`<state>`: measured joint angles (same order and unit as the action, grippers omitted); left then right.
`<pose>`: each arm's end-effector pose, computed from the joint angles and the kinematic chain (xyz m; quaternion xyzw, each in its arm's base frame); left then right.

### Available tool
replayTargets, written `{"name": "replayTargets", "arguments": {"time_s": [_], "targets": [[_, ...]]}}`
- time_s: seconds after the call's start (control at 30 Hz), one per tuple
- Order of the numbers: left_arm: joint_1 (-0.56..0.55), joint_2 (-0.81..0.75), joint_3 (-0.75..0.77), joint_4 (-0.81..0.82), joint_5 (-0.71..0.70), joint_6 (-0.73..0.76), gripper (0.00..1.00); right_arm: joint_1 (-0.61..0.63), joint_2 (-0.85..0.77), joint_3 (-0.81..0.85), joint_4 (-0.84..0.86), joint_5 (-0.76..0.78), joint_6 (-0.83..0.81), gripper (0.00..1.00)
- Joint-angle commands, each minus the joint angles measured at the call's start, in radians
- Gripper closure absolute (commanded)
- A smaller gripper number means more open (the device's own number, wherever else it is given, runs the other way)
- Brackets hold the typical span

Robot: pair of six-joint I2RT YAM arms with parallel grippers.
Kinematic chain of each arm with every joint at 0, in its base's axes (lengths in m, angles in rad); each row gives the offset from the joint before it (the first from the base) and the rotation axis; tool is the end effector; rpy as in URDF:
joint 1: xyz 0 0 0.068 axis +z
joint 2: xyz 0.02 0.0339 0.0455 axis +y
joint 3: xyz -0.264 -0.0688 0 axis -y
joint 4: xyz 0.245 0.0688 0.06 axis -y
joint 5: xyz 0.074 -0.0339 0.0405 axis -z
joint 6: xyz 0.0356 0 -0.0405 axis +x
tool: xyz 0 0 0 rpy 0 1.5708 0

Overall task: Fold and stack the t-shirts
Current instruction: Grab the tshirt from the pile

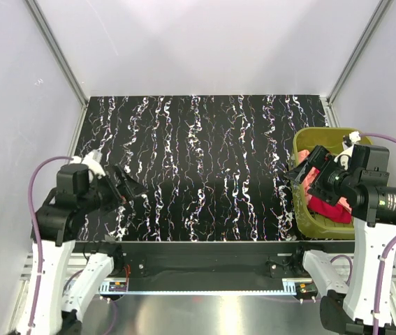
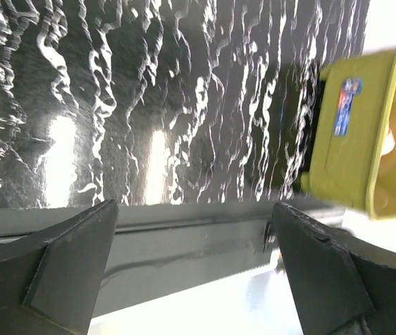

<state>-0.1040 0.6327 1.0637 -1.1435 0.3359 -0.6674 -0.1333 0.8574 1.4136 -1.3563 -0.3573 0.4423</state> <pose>0.0844 -0.0206 0.3561 -0.1824 0.8805 -0.2952 0.3229 0.0992 -0.0007 0.4164 0.1948 0.8934 0.2196 0.3402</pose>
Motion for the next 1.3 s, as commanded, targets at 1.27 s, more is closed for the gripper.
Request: {"name": "replayTargets", "arguments": {"time_s": [1.27], "targets": [[-0.293,0.512,0.051,0.33,0.192,0.324,0.01,-0.359,0.822,0.088,0.315,0.299,0.025,0.28]]}}
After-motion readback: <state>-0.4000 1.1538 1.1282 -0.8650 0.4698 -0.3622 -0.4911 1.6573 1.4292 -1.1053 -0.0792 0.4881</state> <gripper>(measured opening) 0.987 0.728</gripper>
